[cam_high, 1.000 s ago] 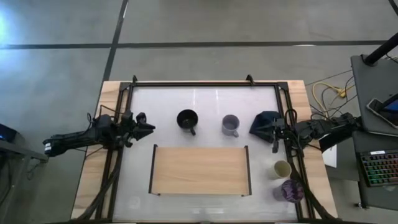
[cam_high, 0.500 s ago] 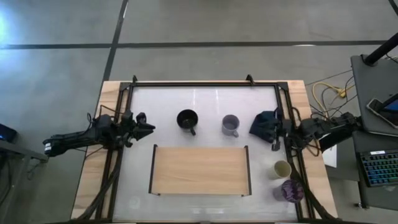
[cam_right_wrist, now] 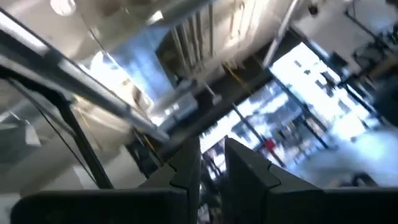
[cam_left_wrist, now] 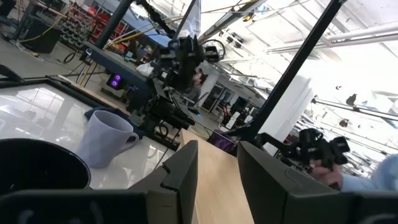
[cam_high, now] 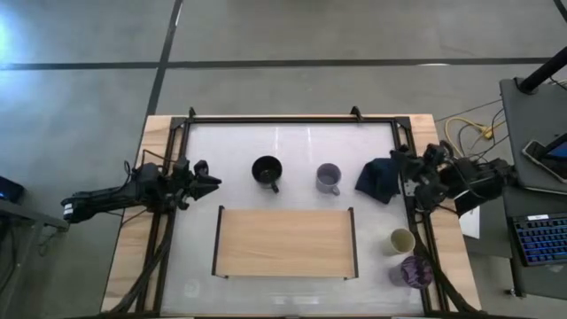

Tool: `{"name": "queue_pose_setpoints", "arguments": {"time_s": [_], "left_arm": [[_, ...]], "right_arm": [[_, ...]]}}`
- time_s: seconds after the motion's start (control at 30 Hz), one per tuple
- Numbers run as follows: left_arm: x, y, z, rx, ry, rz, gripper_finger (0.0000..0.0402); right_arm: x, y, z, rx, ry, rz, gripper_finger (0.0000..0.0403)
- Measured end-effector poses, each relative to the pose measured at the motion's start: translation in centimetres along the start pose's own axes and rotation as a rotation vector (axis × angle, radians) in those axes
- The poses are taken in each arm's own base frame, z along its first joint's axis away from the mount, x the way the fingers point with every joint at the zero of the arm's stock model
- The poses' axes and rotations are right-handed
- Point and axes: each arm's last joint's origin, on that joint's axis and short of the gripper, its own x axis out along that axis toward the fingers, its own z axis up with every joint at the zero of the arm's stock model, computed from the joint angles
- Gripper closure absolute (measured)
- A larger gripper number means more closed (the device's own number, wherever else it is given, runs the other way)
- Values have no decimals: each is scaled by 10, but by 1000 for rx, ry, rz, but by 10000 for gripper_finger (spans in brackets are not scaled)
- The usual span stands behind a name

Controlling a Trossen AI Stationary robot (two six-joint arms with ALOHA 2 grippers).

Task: Stack small to large cups/mugs on shelf
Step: Put the purple cup on the shelf

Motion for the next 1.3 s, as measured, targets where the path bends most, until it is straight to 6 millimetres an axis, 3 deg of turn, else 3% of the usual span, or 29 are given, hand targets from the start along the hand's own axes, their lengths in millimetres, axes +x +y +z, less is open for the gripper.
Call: {"name": "queue_pose_setpoints", "arguments": {"time_s": [0.17, 0.37, 0.63, 0.9, 1.0, 1.1, 1.3], "left_arm": [[0, 0, 0, 0, 1, 1, 301], [0, 0, 0, 0, -1, -1, 301], [0, 0, 0, 0, 0, 0, 301], [0, 0, 0, 0, 0, 0, 301], [0, 0, 0, 0, 0, 0, 301], [0, 0, 0, 0, 0, 0, 301], [0, 0, 0, 1, -1, -1, 301]], "right_arm": [[7, 3, 7, -4, -155, -87, 335], [20, 9, 8, -26, -213, -129, 335], [35, 18, 9, -189, -189, -170, 335], [47, 24, 6, -215, -130, -183, 335], [53, 30, 11, -255, -25, -205, 332], [57, 43, 31, -279, 243, -206, 322], [53, 60, 73, -317, 769, -502, 303]]}}
